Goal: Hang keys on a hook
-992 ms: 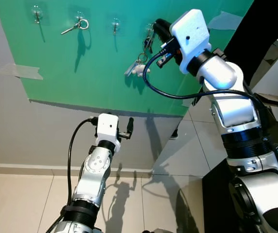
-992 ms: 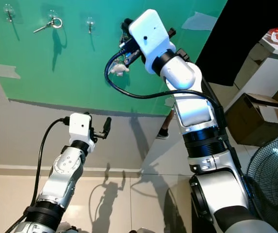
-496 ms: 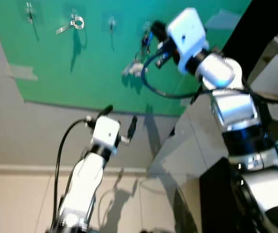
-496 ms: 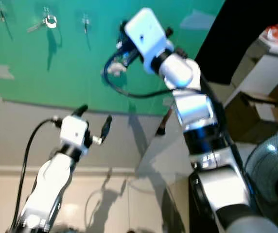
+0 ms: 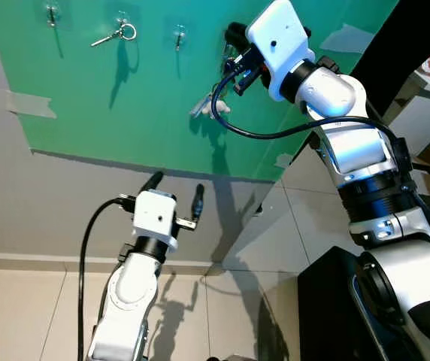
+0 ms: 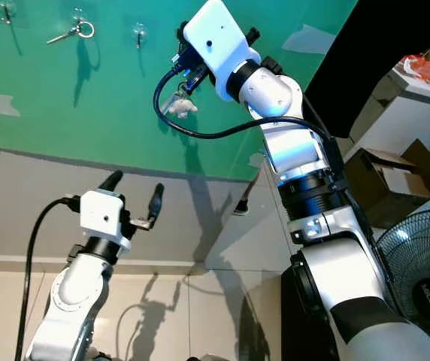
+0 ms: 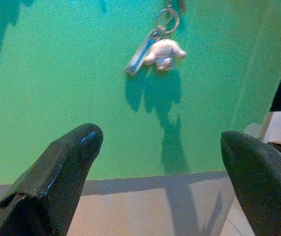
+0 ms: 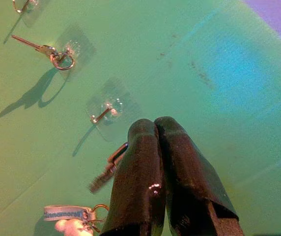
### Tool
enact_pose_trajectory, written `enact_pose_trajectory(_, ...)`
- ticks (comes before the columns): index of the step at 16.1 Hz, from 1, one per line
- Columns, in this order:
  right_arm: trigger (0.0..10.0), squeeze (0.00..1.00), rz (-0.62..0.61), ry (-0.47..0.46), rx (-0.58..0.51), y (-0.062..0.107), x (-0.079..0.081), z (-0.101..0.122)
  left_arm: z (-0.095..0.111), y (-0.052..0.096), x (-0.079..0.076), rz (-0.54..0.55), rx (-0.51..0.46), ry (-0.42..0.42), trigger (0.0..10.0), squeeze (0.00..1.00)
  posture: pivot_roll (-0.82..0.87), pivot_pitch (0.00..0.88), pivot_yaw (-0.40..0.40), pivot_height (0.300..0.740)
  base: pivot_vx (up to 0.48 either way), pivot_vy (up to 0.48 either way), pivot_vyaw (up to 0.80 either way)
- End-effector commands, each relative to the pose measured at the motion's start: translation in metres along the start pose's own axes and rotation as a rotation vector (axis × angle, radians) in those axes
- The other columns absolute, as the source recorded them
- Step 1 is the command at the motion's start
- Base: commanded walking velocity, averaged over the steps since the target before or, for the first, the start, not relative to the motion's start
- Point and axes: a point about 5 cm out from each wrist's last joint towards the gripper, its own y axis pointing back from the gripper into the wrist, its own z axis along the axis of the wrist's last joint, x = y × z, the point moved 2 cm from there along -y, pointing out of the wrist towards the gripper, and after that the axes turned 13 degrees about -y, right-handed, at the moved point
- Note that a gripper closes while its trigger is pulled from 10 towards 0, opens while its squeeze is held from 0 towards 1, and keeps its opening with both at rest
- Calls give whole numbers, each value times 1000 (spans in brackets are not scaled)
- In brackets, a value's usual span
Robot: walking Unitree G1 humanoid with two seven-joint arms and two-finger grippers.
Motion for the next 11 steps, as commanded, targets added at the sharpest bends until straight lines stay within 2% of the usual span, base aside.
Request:
enact_pose_trajectory(1,10000,0,-14,12,-2,1,-6,1,8,-4,-2,-3,-16,-1,10000,0,76,0,-244,740,382,289,0)
enact_pose_trajectory(7,10000,0,-22,2,-4,4,-3,-4,12,-9,-4,-58,-18,-36,10000,0,63,0,-212,740,460,0,0)
enact_pose_trajectory(11,10000,0,-25,2,-3,4,-3,-5,12,-11,-6,-72,-10,-36,10000,0,63,0,-207,740,0,0,0)
